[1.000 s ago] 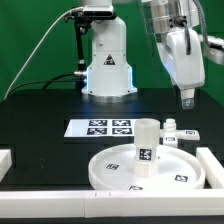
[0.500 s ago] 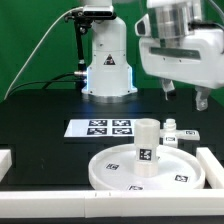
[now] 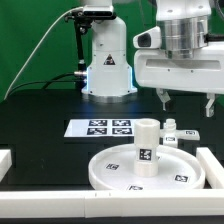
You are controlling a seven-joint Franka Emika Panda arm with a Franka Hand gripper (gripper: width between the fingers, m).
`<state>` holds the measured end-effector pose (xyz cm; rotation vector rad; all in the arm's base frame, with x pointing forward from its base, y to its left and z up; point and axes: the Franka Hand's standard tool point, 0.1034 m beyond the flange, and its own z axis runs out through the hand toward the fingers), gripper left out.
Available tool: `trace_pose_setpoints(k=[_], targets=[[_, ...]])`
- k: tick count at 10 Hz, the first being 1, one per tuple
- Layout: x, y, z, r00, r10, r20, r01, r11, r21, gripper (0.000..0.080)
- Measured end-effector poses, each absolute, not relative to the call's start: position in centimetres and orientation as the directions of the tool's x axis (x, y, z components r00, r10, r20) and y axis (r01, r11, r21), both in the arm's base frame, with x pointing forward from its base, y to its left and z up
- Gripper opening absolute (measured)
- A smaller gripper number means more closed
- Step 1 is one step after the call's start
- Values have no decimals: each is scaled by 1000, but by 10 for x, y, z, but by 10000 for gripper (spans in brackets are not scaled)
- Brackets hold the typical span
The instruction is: Assemble round table
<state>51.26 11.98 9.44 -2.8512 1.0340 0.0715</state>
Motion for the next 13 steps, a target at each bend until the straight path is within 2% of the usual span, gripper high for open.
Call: trace_pose_setpoints(k=[2, 4, 5, 9, 10, 11, 13], targets=[[502, 118, 90, 907, -416, -72, -420, -905, -70, 649], [491, 116, 90, 986, -132, -99, -137, -990, -35, 649], [490, 116, 88, 995, -47, -92, -51, -998, -39, 649], [489, 115, 87, 993, -28, -116, -33, -999, -40, 649], [481, 114, 83, 987, -29, -156, -35, -999, -37, 649], [463, 115, 82, 952, -26, -306, -39, -999, -36, 649], [458, 121, 85, 937, 50, -346, 52, -999, -3, 649]])
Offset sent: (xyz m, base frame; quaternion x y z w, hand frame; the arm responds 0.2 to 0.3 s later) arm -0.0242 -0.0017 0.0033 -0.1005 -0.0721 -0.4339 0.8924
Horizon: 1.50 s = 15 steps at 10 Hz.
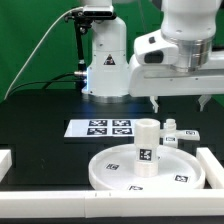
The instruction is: Assemble round table
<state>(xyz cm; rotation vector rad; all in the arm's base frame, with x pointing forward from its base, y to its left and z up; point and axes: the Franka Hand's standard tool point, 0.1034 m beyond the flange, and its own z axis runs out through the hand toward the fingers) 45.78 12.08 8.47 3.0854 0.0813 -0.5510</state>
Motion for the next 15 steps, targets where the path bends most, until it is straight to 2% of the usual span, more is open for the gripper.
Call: trace_pose_setpoints(k=[1, 4, 6, 8, 12, 13, 14, 15], targets=[[456, 125, 85, 936, 62, -347, 68, -998, 4, 649], [451, 117, 82, 848, 37, -528, 59, -998, 26, 649], [442, 121, 66, 774, 32, -632, 81, -996, 49, 649], [439, 120, 58, 677, 62, -734, 139, -989, 45, 649], [440, 114, 56, 642, 19, -767, 112, -991, 69, 649], [435, 117, 54, 636, -31, -771, 80, -991, 106, 649], [432, 119, 53, 633, -69, -771, 41, -992, 123, 649], [428, 121, 53, 629, -66, -774, 47, -991, 123, 649]])
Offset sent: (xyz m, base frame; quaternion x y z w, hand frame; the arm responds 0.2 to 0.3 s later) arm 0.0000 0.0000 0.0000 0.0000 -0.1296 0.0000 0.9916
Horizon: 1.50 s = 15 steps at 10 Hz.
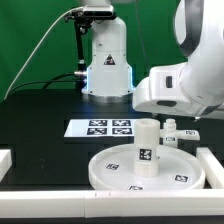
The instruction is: Assemble round table
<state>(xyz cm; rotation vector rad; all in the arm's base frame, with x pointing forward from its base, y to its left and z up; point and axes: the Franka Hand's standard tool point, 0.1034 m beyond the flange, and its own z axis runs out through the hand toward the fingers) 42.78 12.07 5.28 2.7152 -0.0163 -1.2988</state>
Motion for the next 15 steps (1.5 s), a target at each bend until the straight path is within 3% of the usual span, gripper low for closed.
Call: trace_pose_setpoints(k=[3, 5, 6, 8, 12, 15], targets=[[427, 119, 52, 627, -84, -775, 33, -990, 134, 649], [422, 121, 47, 579, 37, -814, 125, -991, 44, 649], [419, 127, 44, 571, 70, -818, 163, -986, 29, 649], [405, 129, 46, 506, 31, -862, 159, -986, 58, 649], [406, 130, 41, 528, 37, -849, 158, -986, 55, 649], [388, 130, 18, 554, -1, -832, 141, -985, 95, 649]])
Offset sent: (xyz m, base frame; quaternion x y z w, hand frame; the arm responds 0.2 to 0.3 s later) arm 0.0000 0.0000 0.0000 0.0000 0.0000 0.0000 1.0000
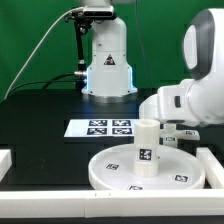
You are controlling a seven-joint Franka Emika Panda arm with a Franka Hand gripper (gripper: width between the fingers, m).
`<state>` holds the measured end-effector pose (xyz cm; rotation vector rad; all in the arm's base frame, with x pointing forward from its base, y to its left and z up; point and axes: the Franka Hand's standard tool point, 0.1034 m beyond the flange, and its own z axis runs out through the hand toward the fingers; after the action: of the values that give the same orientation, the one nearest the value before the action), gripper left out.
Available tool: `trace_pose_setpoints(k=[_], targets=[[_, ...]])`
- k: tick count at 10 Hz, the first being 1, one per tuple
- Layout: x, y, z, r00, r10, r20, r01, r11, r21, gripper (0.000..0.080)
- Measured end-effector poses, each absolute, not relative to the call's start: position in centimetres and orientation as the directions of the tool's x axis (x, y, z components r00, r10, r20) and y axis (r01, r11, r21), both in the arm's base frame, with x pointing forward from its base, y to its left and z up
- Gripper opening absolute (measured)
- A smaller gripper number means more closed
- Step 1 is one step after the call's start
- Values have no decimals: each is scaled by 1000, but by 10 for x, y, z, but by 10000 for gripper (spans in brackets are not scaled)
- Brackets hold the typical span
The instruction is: Assemble round table
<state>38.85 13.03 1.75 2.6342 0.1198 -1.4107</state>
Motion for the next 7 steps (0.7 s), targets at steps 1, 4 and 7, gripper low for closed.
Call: trace_pose_setpoints(k=[1, 4, 7], targets=[[387, 129, 15, 557, -3, -831, 140, -985, 97, 649], [387, 125, 13, 562, -26, -827, 128, -985, 118, 649], [388, 123, 13, 561, -29, -827, 123, -985, 118, 549]])
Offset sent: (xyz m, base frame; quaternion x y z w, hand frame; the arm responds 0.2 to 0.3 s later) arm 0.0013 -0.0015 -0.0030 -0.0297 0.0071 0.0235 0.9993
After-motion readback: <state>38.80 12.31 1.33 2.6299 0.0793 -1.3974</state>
